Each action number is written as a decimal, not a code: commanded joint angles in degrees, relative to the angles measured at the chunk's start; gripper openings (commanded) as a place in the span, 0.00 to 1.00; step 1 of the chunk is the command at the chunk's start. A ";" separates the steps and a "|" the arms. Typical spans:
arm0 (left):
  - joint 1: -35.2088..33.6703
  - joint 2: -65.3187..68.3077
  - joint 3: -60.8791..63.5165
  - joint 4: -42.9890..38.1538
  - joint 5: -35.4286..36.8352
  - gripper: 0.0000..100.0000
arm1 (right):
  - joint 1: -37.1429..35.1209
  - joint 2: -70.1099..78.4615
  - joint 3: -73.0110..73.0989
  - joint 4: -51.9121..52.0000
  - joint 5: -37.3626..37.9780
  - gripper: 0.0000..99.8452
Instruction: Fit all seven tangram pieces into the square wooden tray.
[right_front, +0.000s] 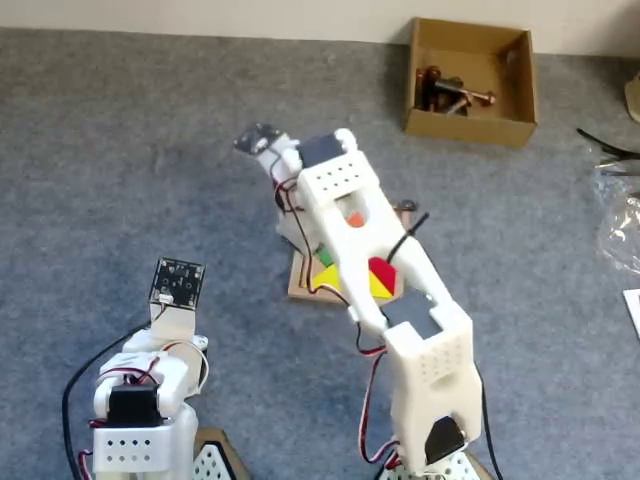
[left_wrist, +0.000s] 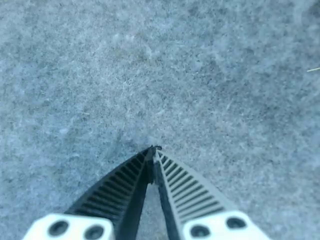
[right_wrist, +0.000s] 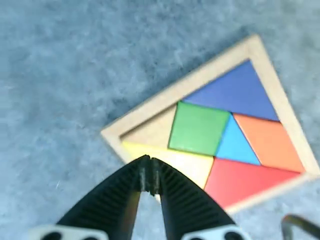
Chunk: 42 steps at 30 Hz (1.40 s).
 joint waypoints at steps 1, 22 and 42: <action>1.45 -0.31 1.19 0.09 0.35 0.01 | 0.66 -6.99 -5.93 4.53 0.44 0.00; 5.14 -0.22 1.19 0.18 0.53 0.01 | 10.33 -31.69 2.07 7.69 0.35 0.00; 5.32 -0.22 1.19 0.18 0.53 0.01 | 10.77 -71.34 30.02 7.34 0.70 0.00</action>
